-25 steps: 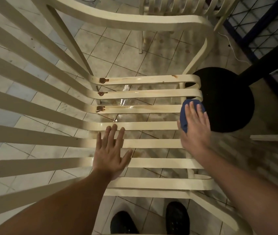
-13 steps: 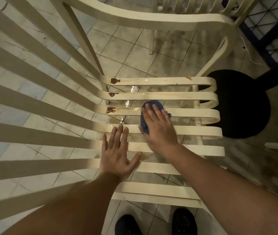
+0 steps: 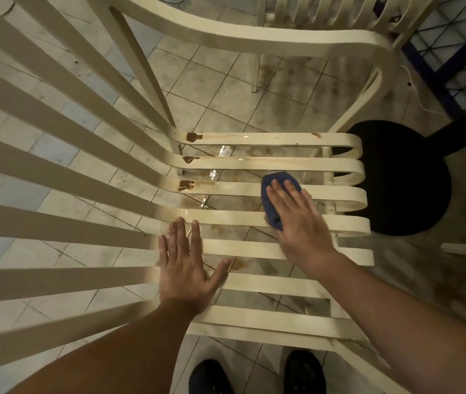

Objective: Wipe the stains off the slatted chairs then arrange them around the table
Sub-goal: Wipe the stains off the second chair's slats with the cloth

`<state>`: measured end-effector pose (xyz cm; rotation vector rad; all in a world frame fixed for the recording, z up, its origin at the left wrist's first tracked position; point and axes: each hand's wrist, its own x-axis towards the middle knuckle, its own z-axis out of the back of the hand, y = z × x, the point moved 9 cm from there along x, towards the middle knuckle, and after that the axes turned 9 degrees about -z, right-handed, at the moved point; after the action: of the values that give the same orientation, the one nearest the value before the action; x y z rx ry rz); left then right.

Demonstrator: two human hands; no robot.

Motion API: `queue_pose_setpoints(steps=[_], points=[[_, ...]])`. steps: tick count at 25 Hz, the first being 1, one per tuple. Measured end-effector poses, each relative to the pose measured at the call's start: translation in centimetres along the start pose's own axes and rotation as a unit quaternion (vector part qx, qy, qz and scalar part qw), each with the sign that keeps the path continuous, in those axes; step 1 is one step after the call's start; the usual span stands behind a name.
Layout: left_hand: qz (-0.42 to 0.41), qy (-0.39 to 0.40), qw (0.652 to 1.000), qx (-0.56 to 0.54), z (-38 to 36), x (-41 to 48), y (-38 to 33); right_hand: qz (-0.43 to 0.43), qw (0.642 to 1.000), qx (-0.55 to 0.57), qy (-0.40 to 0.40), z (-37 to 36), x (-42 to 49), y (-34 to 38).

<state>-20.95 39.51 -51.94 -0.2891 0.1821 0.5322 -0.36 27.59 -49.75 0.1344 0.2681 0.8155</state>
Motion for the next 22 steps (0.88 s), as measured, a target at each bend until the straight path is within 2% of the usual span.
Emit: queue_pose_setpoints(steps=[6,11,16,19,22], points=[[-0.012,-0.028,0.999,-0.029,0.5,-0.1,0.2,-0.084,0.995,0.009,-0.049,-1.1,0.0,0.9],[-0.011,-0.036,0.999,-0.017,0.4,0.0,0.3,-0.034,0.999,0.011,0.0,-2.6,1.9,8.1],[-0.001,-0.014,1.0,0.001,0.1,0.1,0.4,0.071,0.994,0.043,0.065,-3.5,5.1,16.4],[-0.003,-0.01,1.0,0.004,0.0,0.1,0.5,0.073,0.995,0.019,0.067,-3.4,4.8,16.3],[-0.001,-0.017,1.0,0.0,0.1,0.0,0.6,0.043,0.996,0.02,0.078,-3.1,2.9,11.5]])
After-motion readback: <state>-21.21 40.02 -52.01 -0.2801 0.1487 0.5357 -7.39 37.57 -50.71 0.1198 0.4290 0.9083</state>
